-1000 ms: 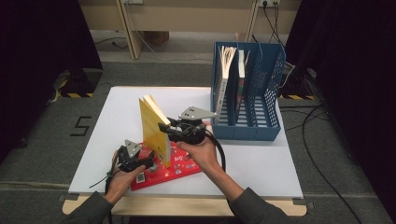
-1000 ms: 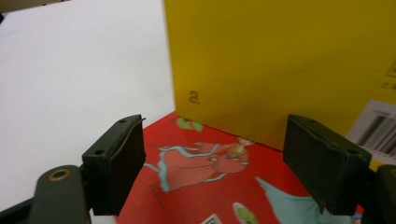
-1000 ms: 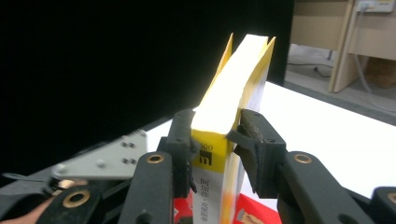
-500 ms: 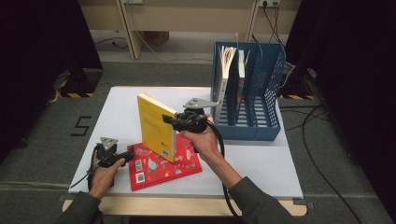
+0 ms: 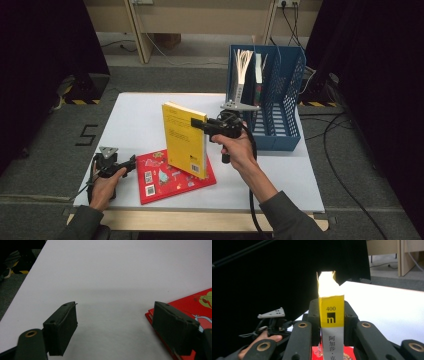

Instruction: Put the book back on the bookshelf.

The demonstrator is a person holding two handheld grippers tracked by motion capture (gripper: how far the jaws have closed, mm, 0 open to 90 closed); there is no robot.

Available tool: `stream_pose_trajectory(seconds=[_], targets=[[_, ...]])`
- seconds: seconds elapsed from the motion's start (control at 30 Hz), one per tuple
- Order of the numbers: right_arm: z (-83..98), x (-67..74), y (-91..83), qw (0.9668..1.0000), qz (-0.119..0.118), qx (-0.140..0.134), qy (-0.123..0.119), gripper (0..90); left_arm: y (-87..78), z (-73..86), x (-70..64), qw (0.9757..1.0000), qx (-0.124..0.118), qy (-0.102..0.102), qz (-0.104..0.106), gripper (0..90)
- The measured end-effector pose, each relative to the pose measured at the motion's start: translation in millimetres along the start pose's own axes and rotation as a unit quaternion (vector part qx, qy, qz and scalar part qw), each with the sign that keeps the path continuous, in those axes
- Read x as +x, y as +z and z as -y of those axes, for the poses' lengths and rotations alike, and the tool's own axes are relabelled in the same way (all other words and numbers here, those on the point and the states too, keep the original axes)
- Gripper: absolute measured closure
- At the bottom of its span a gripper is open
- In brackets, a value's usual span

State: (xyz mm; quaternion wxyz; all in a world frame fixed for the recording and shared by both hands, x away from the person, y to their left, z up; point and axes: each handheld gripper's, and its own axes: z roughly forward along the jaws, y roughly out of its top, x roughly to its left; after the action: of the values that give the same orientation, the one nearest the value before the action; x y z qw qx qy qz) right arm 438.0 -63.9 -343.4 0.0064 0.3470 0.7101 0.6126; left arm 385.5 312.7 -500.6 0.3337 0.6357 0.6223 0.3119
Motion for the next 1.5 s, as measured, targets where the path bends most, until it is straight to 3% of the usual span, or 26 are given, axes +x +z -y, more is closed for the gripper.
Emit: stream_pose_trajectory(seconds=[0.23,0.3,0.37,0.53,0.87,1.03,1.23,1.5], targets=[[-10.1,1.3,-27.9,0.9996,0.003,-0.017,0.022,74.6,0.2,-0.5,2.2,1.0,-0.001,-0.008,-0.002,19.6],[-13.7,0.5,-38.3,0.9993,0.006,-0.026,0.024,74.7,0.3,-0.8,3.0,0.9999,-0.005,0.004,-0.013,19.5],[-18.0,-0.6,-49.9,0.999,0.013,-0.034,0.024,74.7,0.3,-1.9,5.1,0.9995,-0.008,0.016,-0.024,19.2],[-28.5,-1.7,-81.9,0.9977,0.036,-0.056,0.014,74.6,2.1,-1.1,9.8,0.9996,0.002,0.01,-0.025,18.0],[-47.9,-8.3,-144.5,0.9897,0.082,-0.115,0.024,74.7,6.5,-1.9,4.5,0.9987,0.024,0.042,-0.016,16.7],[-57.0,-16.4,-174.5,0.9827,0.111,-0.145,0.033,74.8,8.6,-2.7,5.4,0.9985,0.036,0.042,-0.006,16.5],[-68.1,-34.1,-206.7,0.9708,0.157,-0.176,0.043,74.7,10.2,-3.5,9.1,0.9987,0.044,0.026,0.006,16.2],[-88.2,-60.4,-226.7,0.9545,0.215,-0.199,0.058,74.5,11.7,-3.9,12.0,0.9987,0.048,0.012,0.015,15.2]])
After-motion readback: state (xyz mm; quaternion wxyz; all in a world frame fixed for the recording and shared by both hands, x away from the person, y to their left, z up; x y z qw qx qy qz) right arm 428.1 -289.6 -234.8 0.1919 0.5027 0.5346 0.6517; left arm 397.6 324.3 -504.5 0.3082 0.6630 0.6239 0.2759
